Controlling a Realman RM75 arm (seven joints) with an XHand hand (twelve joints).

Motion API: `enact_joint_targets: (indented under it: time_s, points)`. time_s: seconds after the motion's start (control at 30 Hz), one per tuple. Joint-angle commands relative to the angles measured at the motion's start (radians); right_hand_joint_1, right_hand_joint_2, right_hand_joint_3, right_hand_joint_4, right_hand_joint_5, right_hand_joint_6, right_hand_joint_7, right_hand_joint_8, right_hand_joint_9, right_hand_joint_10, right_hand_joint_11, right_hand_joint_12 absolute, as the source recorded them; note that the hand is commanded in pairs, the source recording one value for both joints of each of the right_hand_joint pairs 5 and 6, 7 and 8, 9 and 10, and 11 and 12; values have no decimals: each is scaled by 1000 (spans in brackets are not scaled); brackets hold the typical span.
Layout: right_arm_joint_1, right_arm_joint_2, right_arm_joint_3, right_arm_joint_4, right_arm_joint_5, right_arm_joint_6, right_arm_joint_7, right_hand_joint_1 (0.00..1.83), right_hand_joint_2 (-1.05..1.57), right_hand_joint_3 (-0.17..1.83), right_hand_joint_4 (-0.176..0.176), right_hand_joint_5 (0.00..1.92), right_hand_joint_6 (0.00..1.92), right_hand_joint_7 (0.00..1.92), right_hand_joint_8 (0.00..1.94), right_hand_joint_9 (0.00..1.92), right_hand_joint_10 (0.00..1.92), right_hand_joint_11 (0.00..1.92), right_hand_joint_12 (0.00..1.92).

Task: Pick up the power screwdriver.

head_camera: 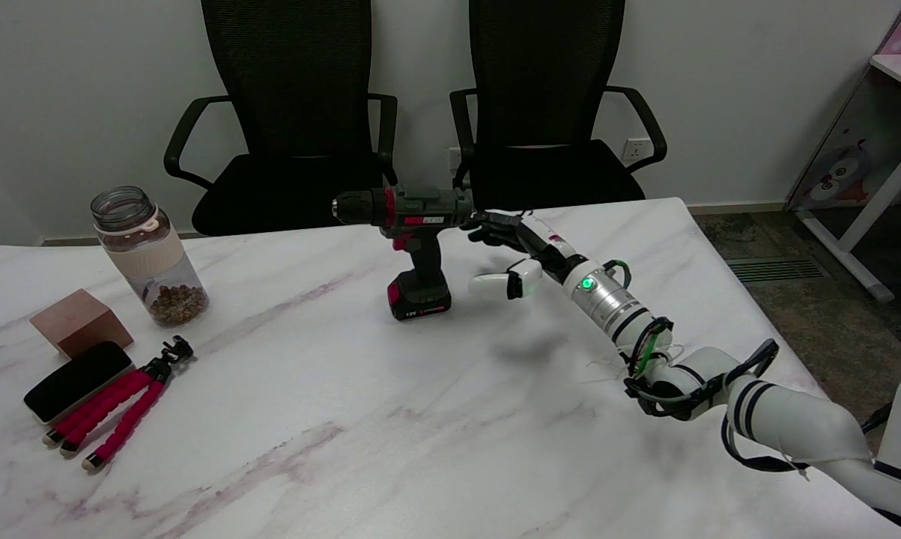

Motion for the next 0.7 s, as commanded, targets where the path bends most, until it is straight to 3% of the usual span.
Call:
enact_joint_targets:
  time_s: [0.03, 0.7]
  points:
    - [40, -94, -9, 100, 3, -23, 128, 870, -278, 1014, 176, 504, 504, 504, 504, 254, 254, 300, 300]
    - [63, -150, -11, 140, -2, -40, 266, 865, -360, 1035, 176, 459, 459, 459, 459, 262, 262, 304, 304]
